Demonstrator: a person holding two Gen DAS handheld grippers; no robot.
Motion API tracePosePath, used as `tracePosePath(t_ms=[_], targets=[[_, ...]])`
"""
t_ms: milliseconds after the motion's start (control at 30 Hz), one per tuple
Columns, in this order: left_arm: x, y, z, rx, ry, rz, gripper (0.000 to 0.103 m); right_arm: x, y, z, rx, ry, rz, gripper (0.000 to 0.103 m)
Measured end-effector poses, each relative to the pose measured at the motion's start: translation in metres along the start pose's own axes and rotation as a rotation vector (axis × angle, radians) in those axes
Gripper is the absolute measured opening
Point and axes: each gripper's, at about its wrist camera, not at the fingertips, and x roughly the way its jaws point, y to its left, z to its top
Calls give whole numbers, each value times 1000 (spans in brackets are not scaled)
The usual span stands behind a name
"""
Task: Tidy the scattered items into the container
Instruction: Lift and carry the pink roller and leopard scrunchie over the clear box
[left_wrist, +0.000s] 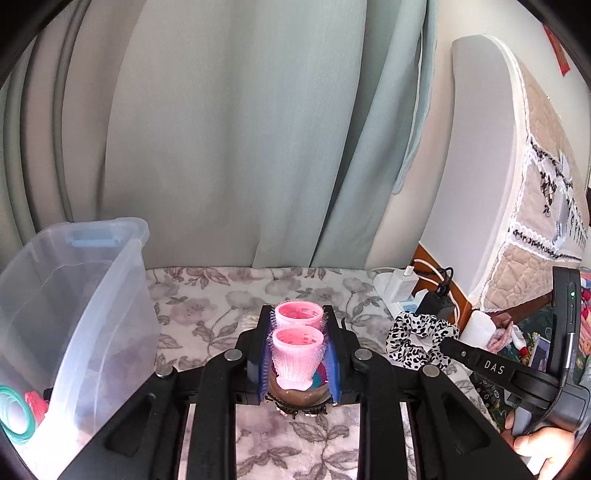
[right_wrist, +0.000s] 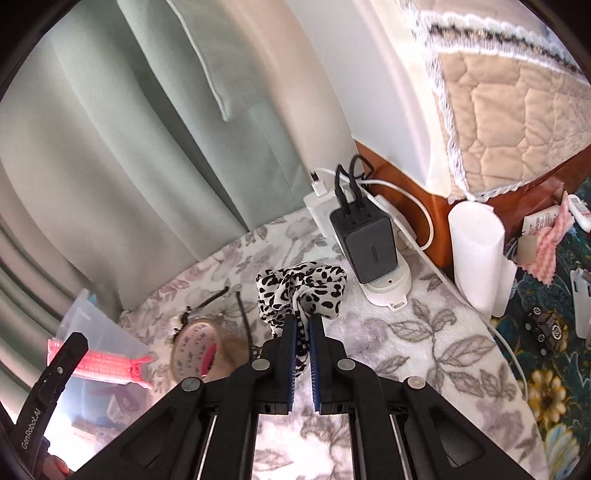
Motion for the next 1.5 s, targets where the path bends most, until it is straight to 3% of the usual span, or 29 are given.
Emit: tracePosePath(t_ms=[733, 1133, 1500], targets=[[-166, 19, 22, -76, -247, 22, 25, -153, 93, -11, -167, -207, 148, 7], [-214, 38, 24, -116, -329, 42, 25, -190, 138, -24, -262, -250, 206, 7], [-241, 77, 22, -199, -384, 95, 25, -194, 182, -39, -354, -238, 254, 7]])
